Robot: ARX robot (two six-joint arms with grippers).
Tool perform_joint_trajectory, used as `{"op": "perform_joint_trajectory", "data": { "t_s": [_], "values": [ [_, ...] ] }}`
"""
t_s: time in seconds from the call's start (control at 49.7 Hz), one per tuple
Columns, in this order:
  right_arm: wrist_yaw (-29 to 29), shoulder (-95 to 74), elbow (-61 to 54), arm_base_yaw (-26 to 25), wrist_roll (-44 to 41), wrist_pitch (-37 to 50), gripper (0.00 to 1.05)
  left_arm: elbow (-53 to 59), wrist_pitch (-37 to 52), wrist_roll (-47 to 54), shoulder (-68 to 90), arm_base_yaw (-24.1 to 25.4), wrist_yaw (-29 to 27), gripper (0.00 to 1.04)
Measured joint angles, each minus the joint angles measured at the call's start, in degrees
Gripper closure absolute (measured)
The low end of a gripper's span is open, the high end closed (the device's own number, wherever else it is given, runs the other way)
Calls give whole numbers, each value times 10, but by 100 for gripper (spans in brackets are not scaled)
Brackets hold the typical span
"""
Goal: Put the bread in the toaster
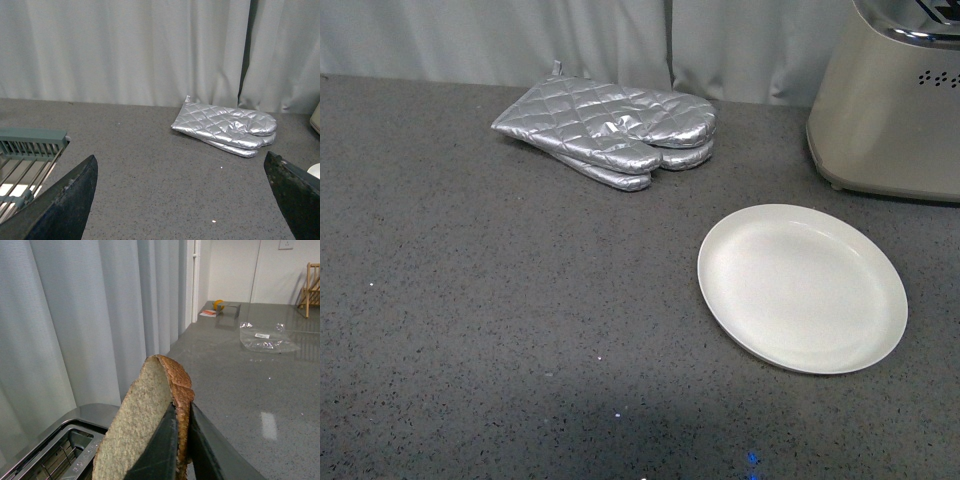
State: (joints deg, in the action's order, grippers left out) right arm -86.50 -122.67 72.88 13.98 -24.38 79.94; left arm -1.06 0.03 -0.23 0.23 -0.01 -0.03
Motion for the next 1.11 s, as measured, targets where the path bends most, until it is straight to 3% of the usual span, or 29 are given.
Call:
{"op": "perform_joint_trajectory", "data": {
  "t_s": [0.02, 0.08, 0.181, 0.282, 0.463, 0.543, 0.604, 0.624, 0.664, 0.704, 0.765, 0.845, 0.926, 1.107],
  "values": [
    [0, 0, 0, 0, 0, 0, 97, 0, 0, 0, 0, 0, 0, 7],
    [9, -2, 7, 0, -6, -2, 84, 0, 0, 0, 0, 0, 0, 7],
    [80, 2, 76, 0, -21, -47, 62, 0, 0, 0, -1, 0, 0, 7],
    [78, 31, 64, 0, 16, -96, 41, 0, 0, 0, 0, 0, 0, 7],
    [79, 49, 25, 0, 42, -109, 15, 0, 0, 0, 0, 0, 0, 7],
    [86, 55, 7, 1, 43, -98, 7, 0, 0, 0, 0, 0, 0, 7],
    [98, 66, -10, 2, 47, -93, 10, 0, 0, 0, 0, 0, 0, 7],
    [138, 80, -25, -2, 60, -114, 12, 0, 0, 0, 0, 0, 0, 7],
    [247, 111, -53, -10, 89, -181, 17, 0, 0, 0, 0, 0, 1, 7],
    [404, 163, -95, -21, 122, -270, 24, 0, 0, 0, 0, 0, 0, 7],
    [552, 232, -156, -31, 164, -341, 33, 0, 0, 0, 0, 0, 0, 7],
    [706, 329, -260, -42, 203, -354, 47, 0, 0, 0, 0, 0, 0, 7],
    [779, 439, -382, -50, 224, -343, 65, 0, 0, 0, 0, 0, 0, 7],
    [801, 602, -554, -76, 234, -373, 92, 0, 0, 0, 0, 0, 0, 7]
  ]
}}
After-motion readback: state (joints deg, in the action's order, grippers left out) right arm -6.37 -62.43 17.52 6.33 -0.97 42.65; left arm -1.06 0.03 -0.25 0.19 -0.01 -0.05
